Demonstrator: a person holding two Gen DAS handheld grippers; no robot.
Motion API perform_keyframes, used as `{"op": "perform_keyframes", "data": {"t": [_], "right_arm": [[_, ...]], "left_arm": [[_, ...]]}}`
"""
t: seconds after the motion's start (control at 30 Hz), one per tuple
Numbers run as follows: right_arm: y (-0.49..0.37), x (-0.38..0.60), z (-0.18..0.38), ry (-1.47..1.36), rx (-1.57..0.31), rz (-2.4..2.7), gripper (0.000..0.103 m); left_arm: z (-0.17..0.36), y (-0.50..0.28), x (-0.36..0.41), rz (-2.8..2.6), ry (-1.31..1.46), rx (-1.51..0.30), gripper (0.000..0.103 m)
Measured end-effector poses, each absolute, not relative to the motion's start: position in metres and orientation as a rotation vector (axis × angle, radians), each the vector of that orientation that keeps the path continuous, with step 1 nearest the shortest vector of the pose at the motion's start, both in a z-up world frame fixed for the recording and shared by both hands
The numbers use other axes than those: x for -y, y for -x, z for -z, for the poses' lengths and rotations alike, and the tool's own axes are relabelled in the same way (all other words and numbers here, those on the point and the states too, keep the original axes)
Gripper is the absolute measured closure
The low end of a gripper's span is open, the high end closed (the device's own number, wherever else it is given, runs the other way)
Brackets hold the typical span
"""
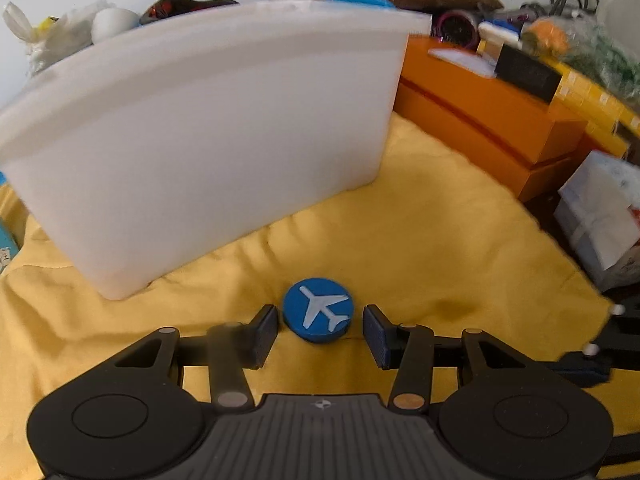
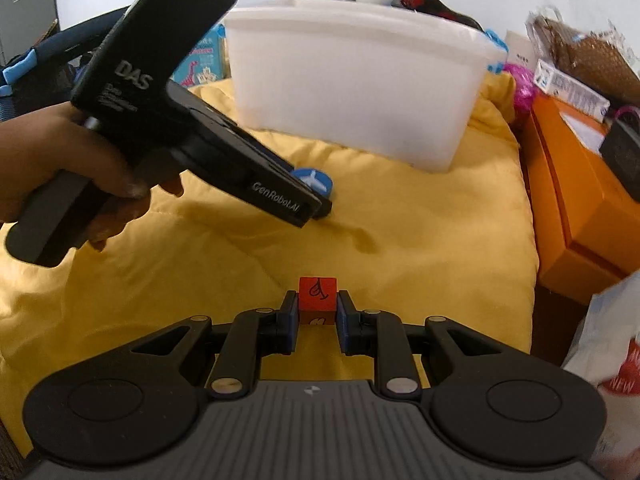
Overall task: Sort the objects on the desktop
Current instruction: 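Grasp the blue airplane disc with the left tool, then carry the red cube and airplane disc over the white bin and open both tools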
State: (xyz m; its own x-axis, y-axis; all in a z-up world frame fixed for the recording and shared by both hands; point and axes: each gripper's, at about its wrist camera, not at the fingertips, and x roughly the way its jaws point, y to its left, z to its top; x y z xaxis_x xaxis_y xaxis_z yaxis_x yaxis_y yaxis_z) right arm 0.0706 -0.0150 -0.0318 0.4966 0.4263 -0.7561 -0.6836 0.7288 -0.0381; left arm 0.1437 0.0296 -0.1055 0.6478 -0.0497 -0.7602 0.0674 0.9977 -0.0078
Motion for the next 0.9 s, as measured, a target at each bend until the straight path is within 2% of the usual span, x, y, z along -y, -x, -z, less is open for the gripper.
{"op": "perform_keyframes", "data": {"t": [0.03,0.07,0.27,0.53,0.9], "right_arm": [[-0.07,0.016,0.033,0.352,-0.805,-0.686,0.081],[-0.068,0.017,0.034,0.349,-0.805,-0.684,0.081],[-0.061,0.018,0.031,0.351,-0.789,-0.685,0.081],[-0.055,0.011,0.034,0.373,-0.776,-0.732,0.081],[-0.046,0.014,0.04,0.379,-0.79,-0.754,0.081]], "left_arm": [[0.106,-0.144,-0.029,0.069,-0.03,-0.858,0.052],[0.106,-0.144,-0.029,0.07,-0.035,-0.857,0.062],[0.091,-0.113,-0.043,0.078,0.02,-0.836,0.061],[0.083,-0.027,-0.052,0.097,0.04,-0.859,0.061],[0.088,0.006,-0.049,0.047,0.03,-0.844,0.061]]}}
